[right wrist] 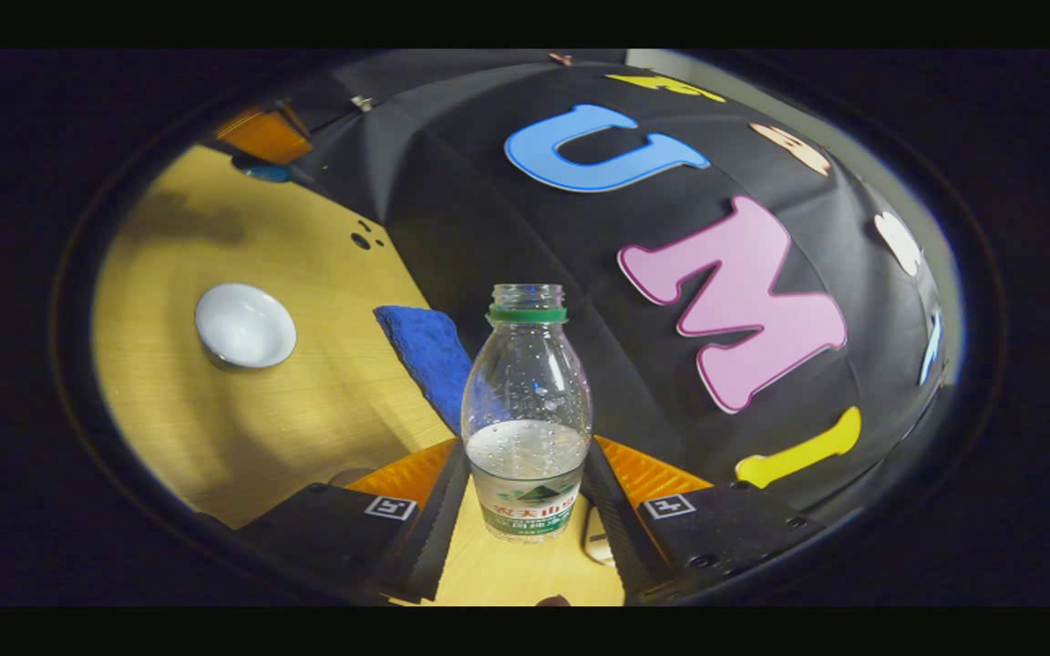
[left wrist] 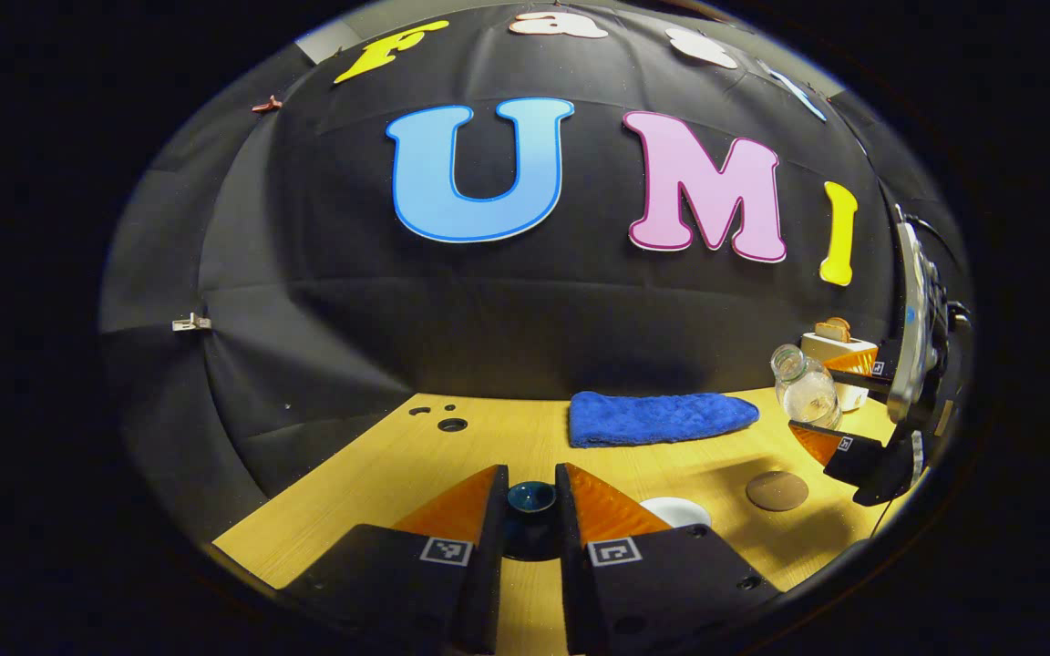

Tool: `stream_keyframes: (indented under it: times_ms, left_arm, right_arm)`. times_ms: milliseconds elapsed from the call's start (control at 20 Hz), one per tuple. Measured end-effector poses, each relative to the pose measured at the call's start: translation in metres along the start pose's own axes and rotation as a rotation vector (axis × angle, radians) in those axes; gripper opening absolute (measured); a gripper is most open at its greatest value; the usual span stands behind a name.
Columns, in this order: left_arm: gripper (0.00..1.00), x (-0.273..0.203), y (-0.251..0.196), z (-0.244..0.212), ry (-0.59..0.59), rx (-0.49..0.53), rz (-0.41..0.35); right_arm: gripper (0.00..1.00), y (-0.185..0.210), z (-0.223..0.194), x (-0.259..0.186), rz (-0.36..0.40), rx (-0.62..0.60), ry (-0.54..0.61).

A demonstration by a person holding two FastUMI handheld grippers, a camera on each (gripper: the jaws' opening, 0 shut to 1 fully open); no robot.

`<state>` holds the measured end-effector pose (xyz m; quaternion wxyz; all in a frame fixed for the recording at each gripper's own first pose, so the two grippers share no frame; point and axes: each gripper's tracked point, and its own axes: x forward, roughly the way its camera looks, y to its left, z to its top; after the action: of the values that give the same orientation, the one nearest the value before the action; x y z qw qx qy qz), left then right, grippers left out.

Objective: Open the teacup lid with one hand, grasp the water bottle and pour water into the teacup with the other hand; after pouring, place the water bottle on the coaster and then close the teacup lid.

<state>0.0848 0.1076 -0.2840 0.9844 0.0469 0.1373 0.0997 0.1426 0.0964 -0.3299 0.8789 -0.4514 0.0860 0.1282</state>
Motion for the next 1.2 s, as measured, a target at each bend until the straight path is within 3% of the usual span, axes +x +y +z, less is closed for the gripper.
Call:
stream_keyframes:
  times_ms: [150,200,600,700,1200]
  left_arm:
    - [0.31,-0.003,0.008,-0.003,0.002,-0.004,0.015]
    - [0.28,-0.004,0.010,-0.003,0.004,-0.005,0.017]
    - [0.35,-0.011,0.025,-0.011,0.013,-0.021,0.042]
    - [0.31,-0.012,0.028,-0.012,0.015,-0.027,0.046]
    - [0.31,-0.019,0.041,-0.018,0.021,-0.033,0.075]
  right_arm:
    - [0.74,0.002,0.005,-0.002,-0.013,-0.131,-0.015]
    - [0.74,0.004,0.007,-0.003,-0.004,-0.148,-0.017]
    - [0.71,0.029,0.018,0.003,0.024,-0.355,-0.044]
    - [0.73,0.032,0.022,0.005,0.024,-0.410,-0.056]
    - [0.73,0.048,0.034,0.004,0.027,-0.590,-0.122]
